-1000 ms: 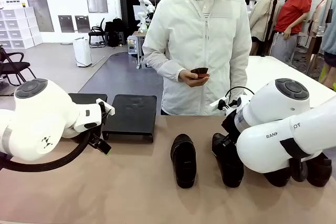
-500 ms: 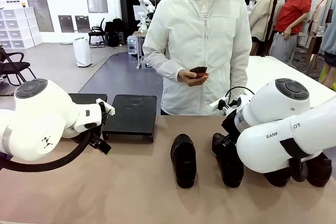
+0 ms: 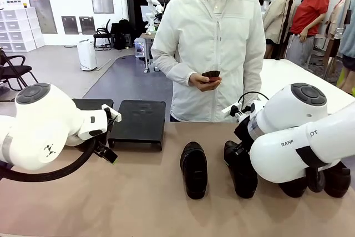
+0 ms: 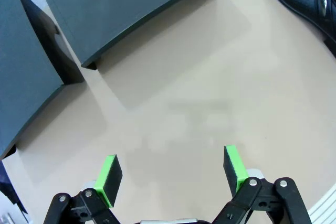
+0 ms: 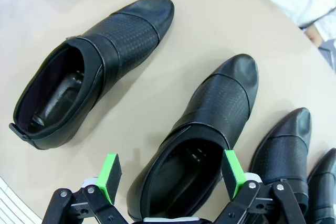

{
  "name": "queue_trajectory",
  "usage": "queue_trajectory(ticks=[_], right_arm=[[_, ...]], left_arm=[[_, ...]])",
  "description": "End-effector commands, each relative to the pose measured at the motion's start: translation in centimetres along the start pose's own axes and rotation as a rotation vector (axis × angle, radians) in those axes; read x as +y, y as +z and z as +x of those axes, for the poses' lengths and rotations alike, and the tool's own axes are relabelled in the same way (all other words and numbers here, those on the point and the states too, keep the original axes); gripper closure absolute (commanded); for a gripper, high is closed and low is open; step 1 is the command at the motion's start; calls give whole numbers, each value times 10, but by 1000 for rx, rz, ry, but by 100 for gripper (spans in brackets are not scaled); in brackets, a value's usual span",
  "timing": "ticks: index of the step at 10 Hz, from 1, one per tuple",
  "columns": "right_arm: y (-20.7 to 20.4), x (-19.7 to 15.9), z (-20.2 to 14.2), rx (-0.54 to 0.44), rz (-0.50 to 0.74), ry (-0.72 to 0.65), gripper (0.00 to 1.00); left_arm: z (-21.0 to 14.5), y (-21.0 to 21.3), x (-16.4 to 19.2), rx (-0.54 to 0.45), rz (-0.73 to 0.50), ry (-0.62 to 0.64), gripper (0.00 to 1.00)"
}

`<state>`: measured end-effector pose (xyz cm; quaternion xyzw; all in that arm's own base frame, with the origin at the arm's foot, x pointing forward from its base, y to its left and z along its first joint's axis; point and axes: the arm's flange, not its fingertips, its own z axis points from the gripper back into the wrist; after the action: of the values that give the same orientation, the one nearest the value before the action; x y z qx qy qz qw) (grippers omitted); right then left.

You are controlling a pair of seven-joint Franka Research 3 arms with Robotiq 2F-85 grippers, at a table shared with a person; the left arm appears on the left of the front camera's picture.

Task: Organize the shoes by placing them on the stand.
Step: Pick up one Shoe and place it in the middle of the table.

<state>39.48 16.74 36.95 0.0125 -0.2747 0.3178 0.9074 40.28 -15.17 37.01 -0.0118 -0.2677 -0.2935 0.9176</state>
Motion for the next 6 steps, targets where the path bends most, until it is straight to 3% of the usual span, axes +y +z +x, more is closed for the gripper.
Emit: queue_trajectory(ticks=[1, 2, 4, 6], right_arm=[[0, 0, 0, 0, 0, 0, 0], [42, -13, 7, 5, 85, 25, 0], [121, -42, -2, 122, 199, 14, 0], [204, -78, -36, 139, 194, -122, 0]], left_arm=[[0, 0, 0, 0, 0, 0, 0], [10, 49, 6, -23, -46, -11, 0], [21, 156, 10, 46, -166, 131, 0], [-11, 240, 23, 27, -288, 134, 0]])
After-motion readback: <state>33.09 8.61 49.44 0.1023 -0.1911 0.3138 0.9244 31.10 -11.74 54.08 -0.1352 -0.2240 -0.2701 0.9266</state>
